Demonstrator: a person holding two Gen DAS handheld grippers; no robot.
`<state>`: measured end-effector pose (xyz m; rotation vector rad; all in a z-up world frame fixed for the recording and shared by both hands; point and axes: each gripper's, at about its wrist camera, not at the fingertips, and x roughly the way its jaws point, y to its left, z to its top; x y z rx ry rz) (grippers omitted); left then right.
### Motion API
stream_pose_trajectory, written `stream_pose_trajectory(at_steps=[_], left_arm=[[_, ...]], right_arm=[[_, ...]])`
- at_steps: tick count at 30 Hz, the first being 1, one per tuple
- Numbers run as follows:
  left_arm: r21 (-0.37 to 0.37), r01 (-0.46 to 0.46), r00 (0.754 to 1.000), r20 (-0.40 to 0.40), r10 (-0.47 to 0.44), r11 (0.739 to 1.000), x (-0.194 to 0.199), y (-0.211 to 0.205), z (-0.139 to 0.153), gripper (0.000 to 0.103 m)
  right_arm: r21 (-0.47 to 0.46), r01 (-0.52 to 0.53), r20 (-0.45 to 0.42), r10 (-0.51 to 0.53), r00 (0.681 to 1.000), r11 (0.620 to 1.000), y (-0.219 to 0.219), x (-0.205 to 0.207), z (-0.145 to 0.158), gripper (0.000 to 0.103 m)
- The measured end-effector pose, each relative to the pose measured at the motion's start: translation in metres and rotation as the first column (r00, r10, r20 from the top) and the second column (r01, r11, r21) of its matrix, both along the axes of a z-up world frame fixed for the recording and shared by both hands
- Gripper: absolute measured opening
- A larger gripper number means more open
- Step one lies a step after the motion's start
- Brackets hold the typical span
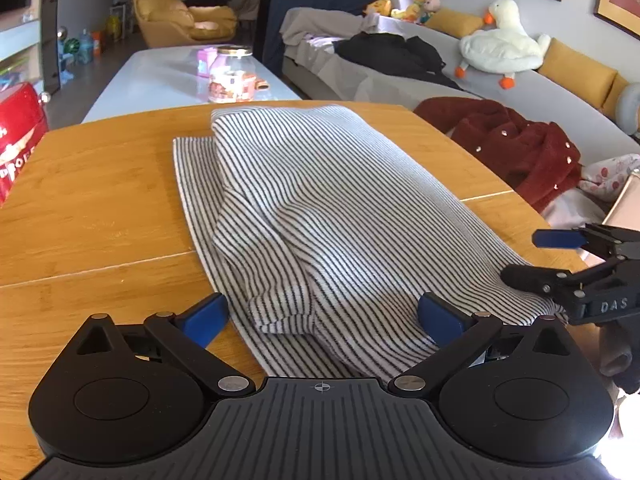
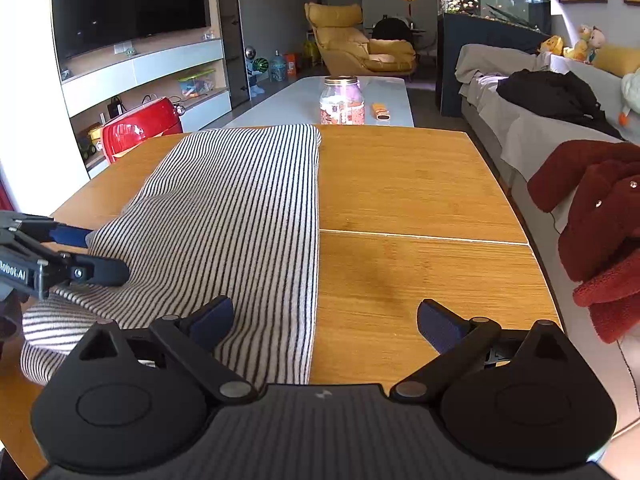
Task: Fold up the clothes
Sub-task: 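Open both grippers and press the folded shirt flat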
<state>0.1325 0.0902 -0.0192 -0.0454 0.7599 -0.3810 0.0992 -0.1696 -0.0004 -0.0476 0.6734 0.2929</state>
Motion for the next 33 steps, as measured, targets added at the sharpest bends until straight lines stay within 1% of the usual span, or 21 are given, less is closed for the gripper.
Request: stream_pose_trajectory(at_steps=[5, 7, 9, 10, 12, 14, 16, 17, 18, 23, 28, 30, 33], left_arm=[[0.005, -0.020, 1.000, 0.001, 0.020, 1.000, 0.003, 0.005, 0.001, 0.103], [0.010, -0.031, 1.000, 0.004, 0.031, 0.999, 0.000, 0.006, 0.005, 0.103], [0.010, -0.031, 0.999, 0.017, 0.031, 0.999, -0.007, 0.006, 0.011, 0.103], [-0.002, -0.024, 0.999, 0.022, 0.024, 1.000, -0.011, 0.006, 0.015, 0.103], [-0.051, -0.001, 1.000, 0.016, 0.002, 0.999, -0.019, 0.007, 0.022, 0.103], [-0.105, 0.023, 1.000, -0.003, -0.023, 0.994, -0.023, 0.006, 0.025, 0.103], [-0.149, 0.047, 0.998, -0.026, -0.051, 0.988, -0.025, 0.002, 0.024, 0.103], [-0.164, 0.058, 0.997, -0.034, -0.064, 0.985, -0.025, -0.001, 0.023, 0.103], [-0.163, 0.065, 0.997, -0.037, -0.072, 0.985, -0.024, -0.005, 0.021, 0.103], [-0.072, 0.071, 0.997, -0.037, -0.074, 0.995, -0.013, -0.022, 0.010, 0.103], [0.026, 0.066, 0.998, -0.003, -0.066, 0.997, -0.009, -0.025, 0.009, 0.103], [0.040, 0.047, 0.999, 0.002, -0.047, 0.998, -0.006, -0.020, 0.007, 0.103], [0.055, -0.003, 1.000, 0.003, 0.003, 0.998, -0.003, -0.010, 0.008, 0.103]], right_arm=[[-0.018, -0.018, 0.002, 0.018, 1.000, 1.000, 0.002, -0.012, 0.008, 0.100], [-0.027, -0.032, 0.022, 0.033, 0.999, 0.999, 0.002, -0.019, 0.013, 0.100], [-0.017, -0.043, 0.048, 0.044, 0.998, 0.999, 0.001, -0.025, 0.020, 0.100], [-0.011, -0.052, 0.059, 0.052, 0.997, 0.999, 0.000, -0.028, 0.022, 0.100], [0.002, -0.079, 0.071, 0.079, 0.994, 0.997, -0.001, -0.033, 0.026, 0.100], [-0.037, -0.091, 0.082, 0.093, 0.992, 0.995, 0.003, -0.033, 0.023, 0.100], [-0.062, -0.088, 0.068, 0.092, 0.993, 0.994, 0.005, -0.031, 0.016, 0.100], [-0.055, -0.085, 0.060, 0.088, 0.994, 0.995, 0.004, -0.030, 0.013, 0.100], [-0.048, -0.082, 0.053, 0.084, 0.995, 0.995, 0.003, -0.030, 0.011, 0.100], [-0.006, -0.056, 0.021, 0.056, 0.998, 0.998, -0.002, -0.035, 0.006, 0.101], [0.028, -0.050, -0.003, 0.050, 0.999, 0.998, 0.002, -0.043, 0.003, 0.101], [0.045, -0.063, -0.018, 0.064, 0.998, 0.997, 0.004, -0.046, 0.001, 0.101], [0.042, -0.071, -0.016, 0.072, 0.997, 0.997, 0.006, -0.048, 0.003, 0.102]])
